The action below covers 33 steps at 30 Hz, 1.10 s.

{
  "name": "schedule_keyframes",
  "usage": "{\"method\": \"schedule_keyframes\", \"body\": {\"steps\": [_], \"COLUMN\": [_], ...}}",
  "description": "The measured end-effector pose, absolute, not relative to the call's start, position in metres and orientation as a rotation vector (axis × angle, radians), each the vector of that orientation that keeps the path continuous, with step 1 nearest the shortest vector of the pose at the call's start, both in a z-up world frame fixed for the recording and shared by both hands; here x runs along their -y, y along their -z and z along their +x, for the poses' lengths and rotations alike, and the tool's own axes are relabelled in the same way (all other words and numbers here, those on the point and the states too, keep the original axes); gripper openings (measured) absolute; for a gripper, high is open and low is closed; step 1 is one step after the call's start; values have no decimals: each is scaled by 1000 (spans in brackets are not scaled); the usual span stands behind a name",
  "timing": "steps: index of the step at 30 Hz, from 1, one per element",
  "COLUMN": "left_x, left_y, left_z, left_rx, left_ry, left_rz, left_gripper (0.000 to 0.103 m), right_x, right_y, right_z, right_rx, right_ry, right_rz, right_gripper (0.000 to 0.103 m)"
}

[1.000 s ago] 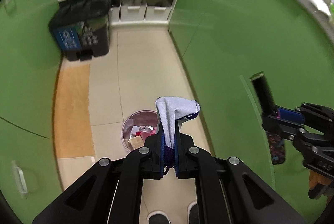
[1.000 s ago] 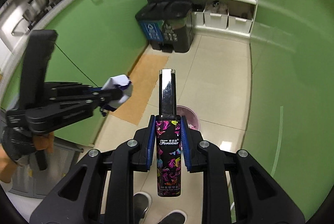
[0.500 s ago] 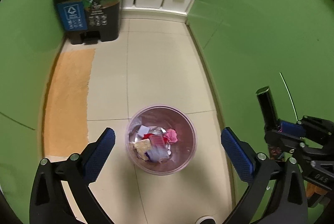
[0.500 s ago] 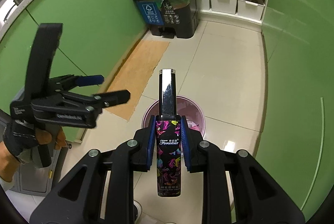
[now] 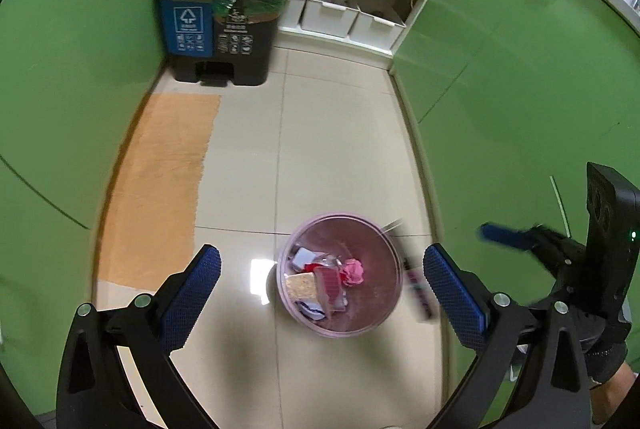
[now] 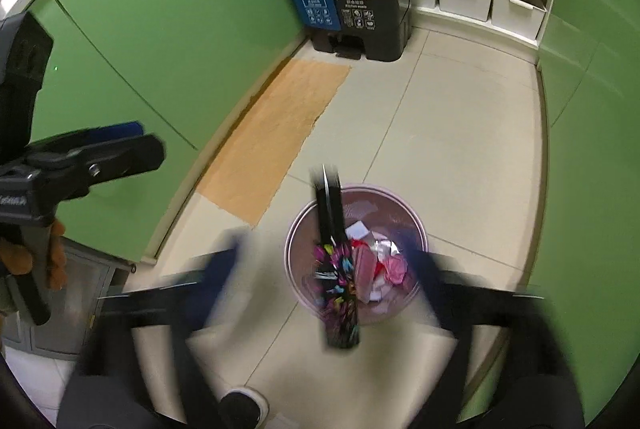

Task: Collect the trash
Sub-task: 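Carry the sock and marker to the pink wastebasket and drop them in, then swing both empty tools back toward the counter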

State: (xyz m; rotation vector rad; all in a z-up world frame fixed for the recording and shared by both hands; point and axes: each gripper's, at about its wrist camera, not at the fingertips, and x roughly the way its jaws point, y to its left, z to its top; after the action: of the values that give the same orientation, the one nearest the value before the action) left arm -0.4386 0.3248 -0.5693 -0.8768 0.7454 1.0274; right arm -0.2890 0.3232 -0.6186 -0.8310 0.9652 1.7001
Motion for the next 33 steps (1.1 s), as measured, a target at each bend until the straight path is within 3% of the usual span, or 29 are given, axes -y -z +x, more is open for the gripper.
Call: {"method": "schedule_keyframes", "body": {"steps": [5, 9, 14, 24, 33], "left_x": [-322, -312, -291, -230, -180], "left_y": [571, 551, 484, 262, 123], "left_z": [-443, -436, -419, -365, -296], "left_rx": [-744, -755, -770, -798, -811], "left_ry": [-1037, -1017, -969, -828, -668], "left_rz": [-877, -872, -858, -756, -628], "left_gripper": [97, 97, 97, 97, 97], "right_x": [-320, -308, -278, -185, -81], "right_y": [622, 594, 498, 253, 99], "right_z": [-283, -274, -256, -207, -140], "right_rx": [-964, -964, -946, -896, -868], "right_ry": [-1640, -1605, -1547, -1376, -1170], "right_rz": [-851, -837, -788, -664, -510], "right_gripper": [100, 100, 100, 100, 100]}}
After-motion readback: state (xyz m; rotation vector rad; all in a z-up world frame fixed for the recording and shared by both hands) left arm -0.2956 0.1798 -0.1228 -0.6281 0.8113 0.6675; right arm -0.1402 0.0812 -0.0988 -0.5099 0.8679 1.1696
